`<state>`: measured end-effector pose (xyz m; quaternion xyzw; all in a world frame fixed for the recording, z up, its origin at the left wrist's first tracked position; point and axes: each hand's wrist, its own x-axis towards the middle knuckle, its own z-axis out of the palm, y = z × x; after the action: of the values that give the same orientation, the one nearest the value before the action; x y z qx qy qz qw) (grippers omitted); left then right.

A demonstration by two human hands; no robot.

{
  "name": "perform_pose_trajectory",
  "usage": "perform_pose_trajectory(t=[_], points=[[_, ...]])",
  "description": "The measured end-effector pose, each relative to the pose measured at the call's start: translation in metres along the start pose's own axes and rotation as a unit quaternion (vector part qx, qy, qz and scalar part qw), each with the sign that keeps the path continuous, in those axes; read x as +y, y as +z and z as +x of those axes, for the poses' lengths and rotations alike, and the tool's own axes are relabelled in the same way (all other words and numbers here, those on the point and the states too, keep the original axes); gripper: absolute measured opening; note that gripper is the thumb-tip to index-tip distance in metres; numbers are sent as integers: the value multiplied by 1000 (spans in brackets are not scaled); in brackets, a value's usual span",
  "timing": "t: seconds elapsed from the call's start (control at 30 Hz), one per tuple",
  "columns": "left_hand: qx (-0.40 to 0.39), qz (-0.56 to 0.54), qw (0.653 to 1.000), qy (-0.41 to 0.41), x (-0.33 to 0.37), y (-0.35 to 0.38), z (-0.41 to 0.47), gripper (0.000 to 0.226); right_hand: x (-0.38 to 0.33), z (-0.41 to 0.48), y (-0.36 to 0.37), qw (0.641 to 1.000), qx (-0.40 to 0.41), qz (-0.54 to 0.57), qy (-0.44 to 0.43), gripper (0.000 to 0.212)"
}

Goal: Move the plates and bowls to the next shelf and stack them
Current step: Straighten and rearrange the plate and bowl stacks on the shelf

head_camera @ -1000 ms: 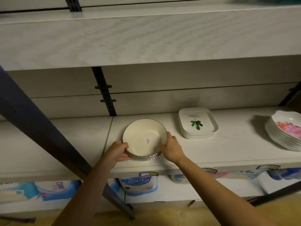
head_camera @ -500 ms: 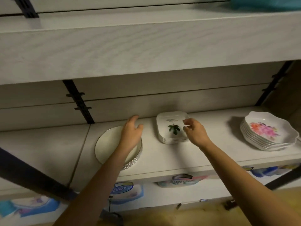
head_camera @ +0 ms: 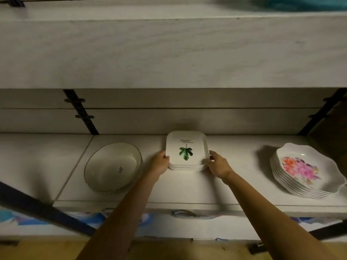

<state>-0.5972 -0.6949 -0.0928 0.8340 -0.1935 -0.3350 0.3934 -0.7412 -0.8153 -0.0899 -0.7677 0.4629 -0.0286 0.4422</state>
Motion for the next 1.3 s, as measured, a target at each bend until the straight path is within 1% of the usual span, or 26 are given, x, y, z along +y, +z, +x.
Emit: perform_pose_trajectory(t=[0.1,0.27,0.43,0.6,0.83,0.87,0.97,1.07,1.17,1.23,1.3], points=[[7,-4,1000,-7,-2,2,-3,35,3,-1,2,1000,5,9,-6,36],[-11,-25,999,-20,-13,-1,-11,34,11,-14,5,1000,4,23,-4,35],[-15,-34,999,-6,-26,-2,-26,37,20,-37,12,1000,9,29,-4,29],[-21,-29,999,-2,-43,-1,-44,30,26,-60,18,999,8,37,-4,28],[-24,-8,999,27,-44,-3,-64,30,29,-77,23,1000,7,21,-3,34],[-21,10,999,40,-40,-4,-68,33,29,-80,21,999,16,33,1,38],[-5,62,995,77,-28,-3,-74,46,35,-91,7,991,72,115,5,49],[33,82,987,132,-11,8,-81,53,53,-100,-20,975,139,176,1,44],[23,56,983,175,14,31,-91,49,72,-108,-54,956,209,204,3,39],[6,26,980,196,30,50,-98,45,85,-112,-76,947,248,203,8,37],[-22,26,977,213,46,72,-102,42,101,-115,-97,938,279,208,17,37]])
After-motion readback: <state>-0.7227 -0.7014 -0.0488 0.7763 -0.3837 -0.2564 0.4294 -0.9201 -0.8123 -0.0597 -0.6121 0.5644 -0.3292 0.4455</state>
